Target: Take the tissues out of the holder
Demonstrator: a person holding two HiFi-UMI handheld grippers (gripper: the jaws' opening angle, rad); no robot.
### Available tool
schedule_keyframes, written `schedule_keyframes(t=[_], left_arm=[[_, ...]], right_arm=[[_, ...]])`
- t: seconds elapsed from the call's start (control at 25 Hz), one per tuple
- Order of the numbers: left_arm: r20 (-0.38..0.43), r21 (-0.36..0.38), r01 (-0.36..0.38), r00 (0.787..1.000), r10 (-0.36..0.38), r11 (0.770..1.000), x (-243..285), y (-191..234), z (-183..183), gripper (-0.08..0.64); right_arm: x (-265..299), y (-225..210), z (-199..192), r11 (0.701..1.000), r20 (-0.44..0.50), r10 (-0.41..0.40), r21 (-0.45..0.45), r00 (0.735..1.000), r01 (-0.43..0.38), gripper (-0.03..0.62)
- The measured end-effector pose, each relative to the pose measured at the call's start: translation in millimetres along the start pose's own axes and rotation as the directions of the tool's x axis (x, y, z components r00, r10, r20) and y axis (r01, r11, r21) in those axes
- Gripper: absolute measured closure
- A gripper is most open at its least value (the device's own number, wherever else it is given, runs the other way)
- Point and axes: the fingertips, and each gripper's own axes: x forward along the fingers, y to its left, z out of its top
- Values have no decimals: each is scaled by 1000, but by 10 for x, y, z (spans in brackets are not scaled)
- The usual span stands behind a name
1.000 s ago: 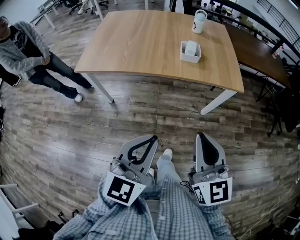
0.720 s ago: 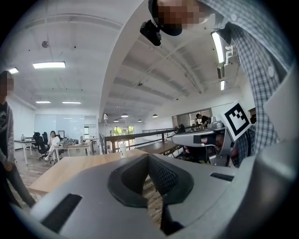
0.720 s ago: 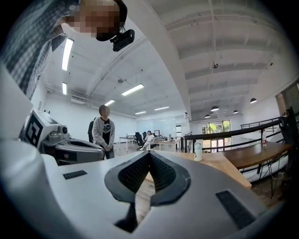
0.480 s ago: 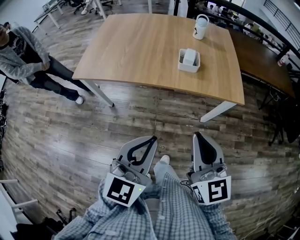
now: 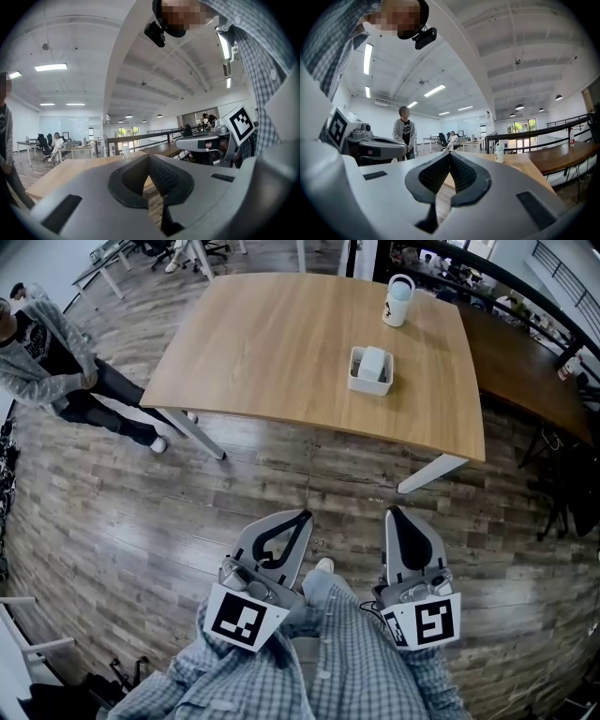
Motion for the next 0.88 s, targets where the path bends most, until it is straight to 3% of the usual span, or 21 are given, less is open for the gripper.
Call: schedule_keyframes(t=[0.88], left_arm=[[5,-10,2,1000,-2,1000,463,149,52,560]], right_arm=[[75,-544,-58,997,-15,-78,-4,997,78,584]])
